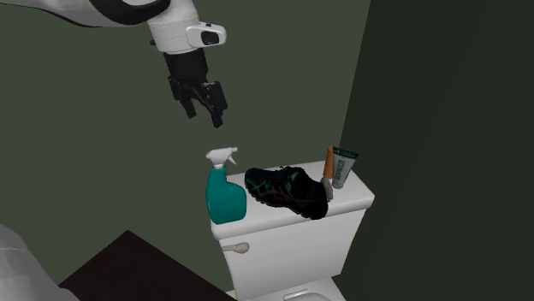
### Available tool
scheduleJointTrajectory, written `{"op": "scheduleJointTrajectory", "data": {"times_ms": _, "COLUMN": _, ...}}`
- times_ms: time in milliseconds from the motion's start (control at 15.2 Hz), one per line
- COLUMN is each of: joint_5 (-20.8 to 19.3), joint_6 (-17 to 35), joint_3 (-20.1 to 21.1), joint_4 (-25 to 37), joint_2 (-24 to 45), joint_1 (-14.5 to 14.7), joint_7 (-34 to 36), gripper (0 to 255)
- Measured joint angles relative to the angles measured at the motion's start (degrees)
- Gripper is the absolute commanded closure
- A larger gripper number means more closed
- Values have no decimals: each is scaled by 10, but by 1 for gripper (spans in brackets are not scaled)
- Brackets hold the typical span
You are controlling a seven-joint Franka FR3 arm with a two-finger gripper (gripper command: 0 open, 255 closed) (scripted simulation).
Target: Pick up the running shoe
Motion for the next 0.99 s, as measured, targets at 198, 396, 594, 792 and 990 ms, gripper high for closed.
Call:
{"op": "scheduleJointTrajectory", "data": {"times_ms": 198, "joint_5": -17, "joint_6": 25, "joint_3": -10, "joint_4": 4, "joint_2": 45, "joint_1": -14, "joint_7": -5, "gripper": 0}}
{"op": "scheduleJointTrajectory", "data": {"times_ms": 396, "joint_5": -34, "joint_6": 51, "joint_3": -21, "joint_4": 8, "joint_2": 91, "joint_1": -28, "joint_7": -9, "gripper": 0}}
{"op": "scheduleJointTrajectory", "data": {"times_ms": 594, "joint_5": -51, "joint_6": 73, "joint_3": -30, "joint_4": 30, "joint_2": 149, "joint_1": -40, "joint_7": -9, "gripper": 0}}
{"op": "scheduleJointTrajectory", "data": {"times_ms": 792, "joint_5": -67, "joint_6": 95, "joint_3": -41, "joint_4": 45, "joint_2": 199, "joint_1": -53, "joint_7": -11, "gripper": 0}}
{"op": "scheduleJointTrajectory", "data": {"times_ms": 990, "joint_5": -82, "joint_6": 113, "joint_3": -53, "joint_4": 73, "joint_2": 259, "joint_1": -66, "joint_7": -14, "gripper": 0}}
